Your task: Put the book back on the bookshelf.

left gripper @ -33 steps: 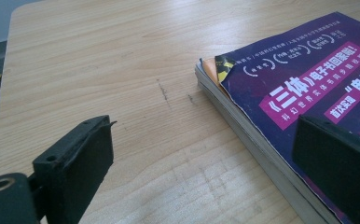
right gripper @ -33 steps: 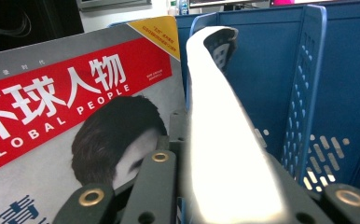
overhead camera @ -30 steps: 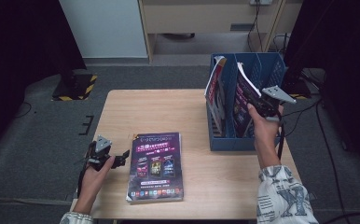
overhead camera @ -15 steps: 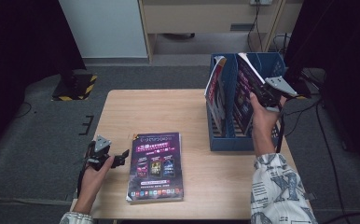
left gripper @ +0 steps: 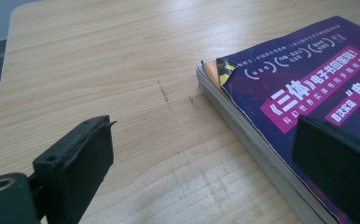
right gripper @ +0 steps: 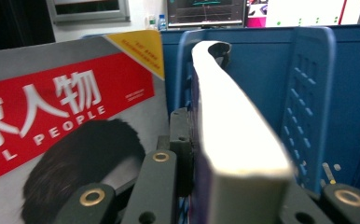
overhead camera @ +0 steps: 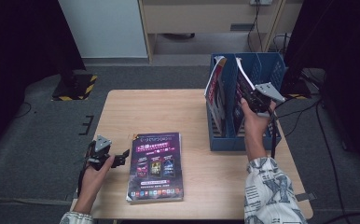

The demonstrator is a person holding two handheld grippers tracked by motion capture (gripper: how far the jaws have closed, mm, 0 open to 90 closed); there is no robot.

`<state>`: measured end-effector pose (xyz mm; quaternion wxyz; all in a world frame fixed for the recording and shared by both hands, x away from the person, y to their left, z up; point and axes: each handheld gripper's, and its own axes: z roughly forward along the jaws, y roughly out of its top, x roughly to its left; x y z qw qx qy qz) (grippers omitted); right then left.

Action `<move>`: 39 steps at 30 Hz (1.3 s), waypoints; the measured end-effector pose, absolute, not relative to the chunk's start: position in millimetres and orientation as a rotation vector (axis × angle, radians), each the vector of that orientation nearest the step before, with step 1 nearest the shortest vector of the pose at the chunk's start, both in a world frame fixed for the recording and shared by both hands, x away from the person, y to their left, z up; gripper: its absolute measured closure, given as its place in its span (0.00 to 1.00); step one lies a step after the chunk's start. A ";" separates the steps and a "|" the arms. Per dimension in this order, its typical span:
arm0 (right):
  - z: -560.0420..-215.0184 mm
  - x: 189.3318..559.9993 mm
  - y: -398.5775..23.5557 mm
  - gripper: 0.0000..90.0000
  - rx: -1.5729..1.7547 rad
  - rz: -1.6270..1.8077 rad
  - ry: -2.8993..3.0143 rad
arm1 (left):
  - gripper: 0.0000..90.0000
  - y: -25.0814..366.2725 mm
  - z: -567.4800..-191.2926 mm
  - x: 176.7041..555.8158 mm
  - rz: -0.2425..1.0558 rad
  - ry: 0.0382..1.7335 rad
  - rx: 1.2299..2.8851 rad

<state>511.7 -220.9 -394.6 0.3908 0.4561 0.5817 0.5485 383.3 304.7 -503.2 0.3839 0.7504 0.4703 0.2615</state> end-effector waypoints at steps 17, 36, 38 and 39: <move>-390.0 503.4 -216.5 0.60 1.118 1.378 1.532 | 0.06 305.4 -502.7 382.9 0.671 1.200 1.915; -384.8 497.4 -209.2 0.87 0.957 1.183 1.649 | 0.06 304.9 -502.6 383.0 0.672 1.196 1.916; -383.2 498.3 -210.0 0.87 0.942 1.152 1.657 | 0.06 305.3 -502.5 382.9 0.672 1.198 1.914; -382.6 498.5 -210.1 0.87 0.931 1.136 1.661 | 0.06 305.4 -502.4 382.9 0.673 1.199 1.914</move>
